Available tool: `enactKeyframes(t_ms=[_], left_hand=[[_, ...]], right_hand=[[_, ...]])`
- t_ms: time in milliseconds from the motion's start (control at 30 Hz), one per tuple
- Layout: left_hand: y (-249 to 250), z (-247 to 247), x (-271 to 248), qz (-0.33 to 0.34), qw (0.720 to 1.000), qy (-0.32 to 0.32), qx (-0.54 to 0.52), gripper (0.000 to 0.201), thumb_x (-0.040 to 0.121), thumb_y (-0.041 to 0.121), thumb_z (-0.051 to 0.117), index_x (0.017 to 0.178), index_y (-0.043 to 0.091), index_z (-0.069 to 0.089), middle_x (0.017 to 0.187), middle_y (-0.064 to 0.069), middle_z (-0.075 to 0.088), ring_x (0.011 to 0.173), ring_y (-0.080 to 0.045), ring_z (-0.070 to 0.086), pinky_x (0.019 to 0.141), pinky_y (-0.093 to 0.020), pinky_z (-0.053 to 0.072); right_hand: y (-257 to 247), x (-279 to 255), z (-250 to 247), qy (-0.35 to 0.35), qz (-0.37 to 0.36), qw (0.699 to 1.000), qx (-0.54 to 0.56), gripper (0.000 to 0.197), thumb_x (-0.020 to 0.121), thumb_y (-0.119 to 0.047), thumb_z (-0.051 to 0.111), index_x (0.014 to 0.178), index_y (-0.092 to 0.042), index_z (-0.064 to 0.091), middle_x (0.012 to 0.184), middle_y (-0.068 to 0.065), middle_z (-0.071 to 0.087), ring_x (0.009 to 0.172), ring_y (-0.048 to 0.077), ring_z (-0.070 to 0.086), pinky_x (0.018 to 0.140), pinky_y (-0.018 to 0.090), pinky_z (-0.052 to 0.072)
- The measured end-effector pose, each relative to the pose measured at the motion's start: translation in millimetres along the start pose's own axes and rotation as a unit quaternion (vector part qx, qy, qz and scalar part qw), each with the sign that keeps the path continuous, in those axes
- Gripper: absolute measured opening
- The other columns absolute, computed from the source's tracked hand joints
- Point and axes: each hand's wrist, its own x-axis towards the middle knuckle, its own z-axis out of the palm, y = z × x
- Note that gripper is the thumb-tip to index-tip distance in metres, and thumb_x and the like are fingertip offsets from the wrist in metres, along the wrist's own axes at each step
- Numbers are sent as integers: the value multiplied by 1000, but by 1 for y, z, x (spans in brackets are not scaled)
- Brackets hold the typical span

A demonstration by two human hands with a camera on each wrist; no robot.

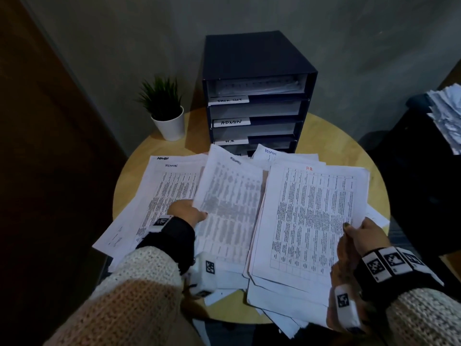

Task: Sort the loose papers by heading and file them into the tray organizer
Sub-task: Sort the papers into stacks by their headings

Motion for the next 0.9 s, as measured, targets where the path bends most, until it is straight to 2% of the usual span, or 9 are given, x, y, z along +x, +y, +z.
enactKeyframes(t_ms=[100,200,333,433,600,733,800,867,900], left_hand=[[-11,-32,15,-5,998,67,15,28,82,7,69,109,1,67,113,-18,67,101,-33,62,92,-33,49],[-22,-57,27,1,988,115,101,30,92,7,52,121,3,59,123,-21,59,108,-37,57,94,-36,46],[-37,-72,46,-17,976,133,170,44,90,3,49,134,6,49,131,-20,54,120,-36,52,98,-39,42],[-39,-70,49,-36,972,130,192,43,89,7,52,132,5,48,130,-22,50,119,-38,49,100,-43,43],[-23,-42,27,17,957,194,215,61,81,11,55,138,27,40,146,-10,30,133,-32,29,110,-46,27],[-6,-4,15,131,926,138,328,69,77,15,58,139,38,37,157,0,11,146,-26,6,118,-46,1],[1,20,6,165,941,68,288,55,83,12,54,133,36,49,152,3,28,140,-22,26,118,-39,14],[7,39,-5,163,964,-25,208,39,92,17,50,129,28,55,142,2,46,125,-21,48,109,-32,35],[9,47,-10,149,972,-60,172,37,94,21,50,131,25,53,139,0,48,121,-21,52,106,-32,40]], right_hand=[[0,1,0,-1,-2,1000,-10,30,92,-16,56,115,3,57,112,24,63,101,38,59,79,33,40],[0,4,2,1,0,1000,-15,30,92,-17,56,113,4,57,110,25,63,101,38,59,80,35,41],[1,5,3,6,8,1000,-17,30,92,-18,56,110,6,56,96,21,61,92,35,58,79,36,42],[-1,5,3,6,10,1000,-20,32,92,-20,55,110,7,56,103,25,63,88,34,57,81,38,43],[-2,3,2,7,2,1000,-21,31,92,-17,55,116,3,57,112,24,63,101,38,59,79,35,40],[-3,1,1,6,4,1000,-21,31,92,-16,56,116,2,57,113,24,63,101,38,59,84,36,43],[-3,0,0,4,3,1000,-18,31,92,-16,55,117,2,58,114,24,63,102,38,59,85,36,43],[-3,-1,0,1,2,1000,-18,31,92,-16,55,118,2,57,115,24,63,104,37,59,83,35,42],[-4,-1,0,-1,2,1000,-18,32,93,-16,55,119,2,57,116,24,63,104,37,59,81,33,40]])
